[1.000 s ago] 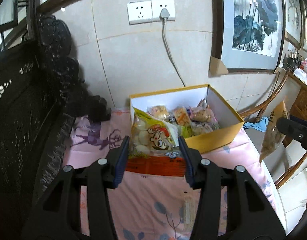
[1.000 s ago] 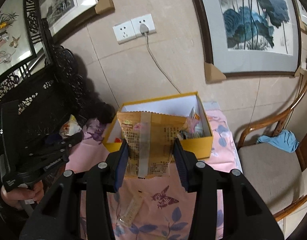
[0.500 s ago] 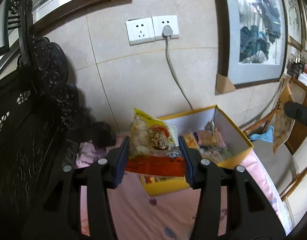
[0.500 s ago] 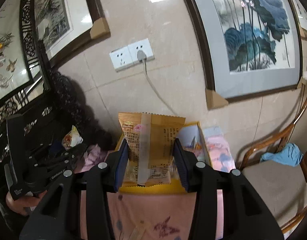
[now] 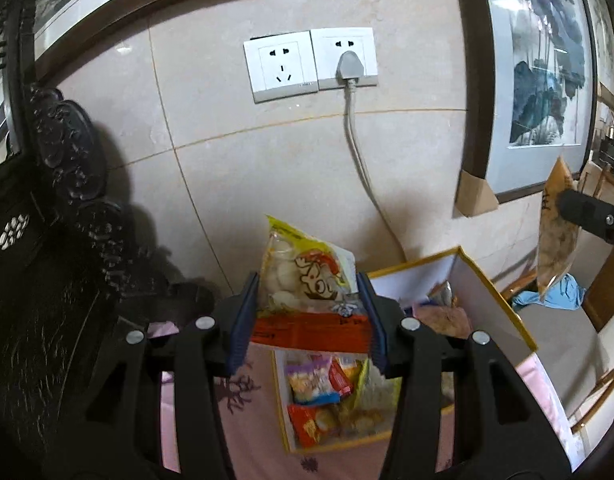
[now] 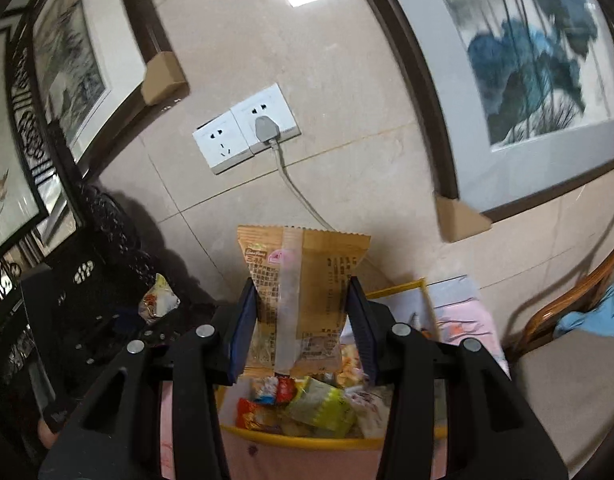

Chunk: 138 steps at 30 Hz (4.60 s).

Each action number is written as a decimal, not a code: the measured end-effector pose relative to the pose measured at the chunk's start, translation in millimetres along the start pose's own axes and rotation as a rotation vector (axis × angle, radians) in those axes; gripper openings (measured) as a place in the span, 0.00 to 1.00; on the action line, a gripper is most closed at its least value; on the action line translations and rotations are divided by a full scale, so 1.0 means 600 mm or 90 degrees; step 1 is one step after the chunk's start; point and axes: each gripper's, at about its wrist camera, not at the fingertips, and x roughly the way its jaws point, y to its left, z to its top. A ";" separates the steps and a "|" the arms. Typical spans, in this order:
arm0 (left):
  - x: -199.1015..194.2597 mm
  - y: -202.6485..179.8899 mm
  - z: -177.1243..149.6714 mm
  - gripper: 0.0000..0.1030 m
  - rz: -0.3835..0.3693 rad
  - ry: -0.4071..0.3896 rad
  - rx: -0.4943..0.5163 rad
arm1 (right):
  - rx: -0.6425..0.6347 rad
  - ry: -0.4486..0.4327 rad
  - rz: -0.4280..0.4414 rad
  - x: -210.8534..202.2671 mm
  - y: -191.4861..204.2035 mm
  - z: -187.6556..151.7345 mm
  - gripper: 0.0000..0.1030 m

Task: Organize snacks
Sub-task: 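Lower orange-strip pack with left tool while right tool lowers tan pack into box, then move both open tools back over the clear tube snack on the tablecloth, then grasp the clear tube snack with the left tool, then grasp the tube snack's other end with the right tool beside the left tool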

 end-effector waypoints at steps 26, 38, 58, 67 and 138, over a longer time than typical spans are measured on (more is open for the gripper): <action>-0.171 -0.004 -0.515 0.98 0.103 0.409 0.090 | -0.288 0.391 -0.150 -0.014 0.007 -0.403 0.99; -0.242 0.010 -0.615 0.98 0.139 0.539 -0.016 | -0.394 0.514 -0.073 0.048 0.154 -0.592 0.99; -0.215 -0.161 -0.571 0.98 -0.054 0.176 0.537 | -0.785 0.439 0.104 -0.081 0.102 -0.522 0.99; -0.150 -0.151 -0.548 0.98 -0.101 0.196 0.518 | -0.899 0.373 0.277 -0.074 0.121 -0.574 0.99; -0.183 -0.097 -0.545 0.30 -0.175 0.255 0.170 | 0.417 0.675 0.097 0.003 0.020 -0.548 0.99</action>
